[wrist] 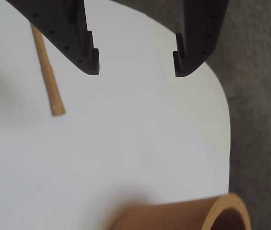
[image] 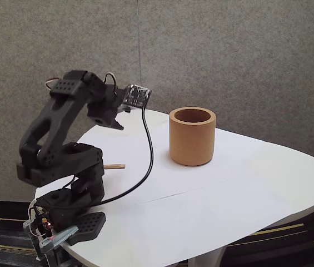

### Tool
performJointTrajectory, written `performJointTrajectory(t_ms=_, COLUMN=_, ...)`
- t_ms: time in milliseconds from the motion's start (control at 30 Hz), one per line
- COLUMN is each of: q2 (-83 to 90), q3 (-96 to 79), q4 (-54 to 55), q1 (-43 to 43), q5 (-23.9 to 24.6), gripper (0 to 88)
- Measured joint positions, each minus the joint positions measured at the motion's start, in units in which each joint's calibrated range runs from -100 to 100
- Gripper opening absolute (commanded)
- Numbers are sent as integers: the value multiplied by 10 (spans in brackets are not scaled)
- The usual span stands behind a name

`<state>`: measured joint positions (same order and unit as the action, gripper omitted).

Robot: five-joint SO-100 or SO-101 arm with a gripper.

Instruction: Grab the pen and put it in the pen holder.

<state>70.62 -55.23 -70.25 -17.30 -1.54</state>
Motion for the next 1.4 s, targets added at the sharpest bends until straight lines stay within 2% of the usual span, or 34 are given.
performJointTrajectory(t_ms=233, q2=-169, q3=154, q4=-2, q1=-114, q5=0, gripper=215)
performJointTrajectory(t_ms=400, q2=-232, q3=162, q4=-75, q1=-179, q5=22, gripper=215)
performJointTrajectory(t_ms=567, q2=-296, q3=162, q4=-124, q1=-203, q5=54, gripper=215)
performJointTrajectory(t_ms=900, q2=-455, q3=162, q4=-123, q1=-204, q5=59, gripper=215)
performJointTrajectory(t_ms=1067, q2=-520, q3=162, q4=-80, q1=-201, q5=65, gripper=215)
performJointTrajectory(t_ms=1400, q2=-545, q3=163, q4=25, q1=-217, q5=82, gripper=215)
